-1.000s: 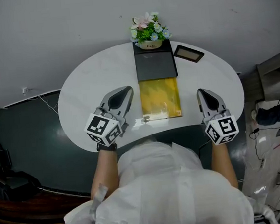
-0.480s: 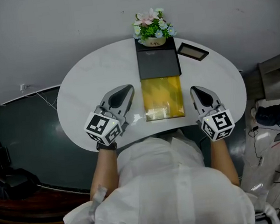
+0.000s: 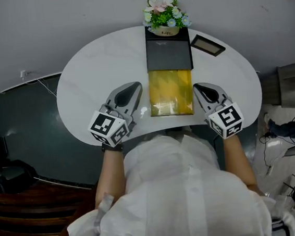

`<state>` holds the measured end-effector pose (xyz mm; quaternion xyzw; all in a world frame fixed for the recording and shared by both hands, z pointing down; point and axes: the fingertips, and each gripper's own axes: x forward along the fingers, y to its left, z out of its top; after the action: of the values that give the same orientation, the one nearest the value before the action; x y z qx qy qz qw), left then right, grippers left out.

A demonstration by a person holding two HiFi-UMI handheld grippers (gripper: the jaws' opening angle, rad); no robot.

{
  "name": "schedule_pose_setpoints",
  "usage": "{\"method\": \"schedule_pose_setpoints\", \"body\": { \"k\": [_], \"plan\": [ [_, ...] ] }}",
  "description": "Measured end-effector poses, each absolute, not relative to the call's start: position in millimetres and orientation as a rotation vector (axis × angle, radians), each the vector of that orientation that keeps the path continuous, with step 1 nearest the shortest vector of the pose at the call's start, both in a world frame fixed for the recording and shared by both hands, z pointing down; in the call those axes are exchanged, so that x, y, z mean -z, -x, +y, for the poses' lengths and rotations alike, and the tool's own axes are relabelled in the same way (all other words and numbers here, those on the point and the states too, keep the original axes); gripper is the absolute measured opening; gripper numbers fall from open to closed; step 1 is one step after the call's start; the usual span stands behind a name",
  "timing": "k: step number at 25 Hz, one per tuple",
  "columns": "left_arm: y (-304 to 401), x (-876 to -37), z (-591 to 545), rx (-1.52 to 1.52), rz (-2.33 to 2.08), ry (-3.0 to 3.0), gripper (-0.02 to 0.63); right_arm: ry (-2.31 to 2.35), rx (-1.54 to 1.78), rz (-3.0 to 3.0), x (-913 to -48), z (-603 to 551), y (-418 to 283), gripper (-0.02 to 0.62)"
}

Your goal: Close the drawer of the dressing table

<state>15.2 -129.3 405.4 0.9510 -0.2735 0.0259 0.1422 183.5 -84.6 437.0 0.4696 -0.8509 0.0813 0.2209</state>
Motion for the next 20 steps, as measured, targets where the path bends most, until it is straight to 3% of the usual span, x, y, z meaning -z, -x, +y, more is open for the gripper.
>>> {"method": "schedule_pose_setpoints", "body": {
  "k": [20],
  "plan": [
    [-24, -435, -94, -0.128, -0.769, -2.723, 0.023, -0.564, -0.181, -2.307, -513, -44, -97, 0.013]
  ]
}}
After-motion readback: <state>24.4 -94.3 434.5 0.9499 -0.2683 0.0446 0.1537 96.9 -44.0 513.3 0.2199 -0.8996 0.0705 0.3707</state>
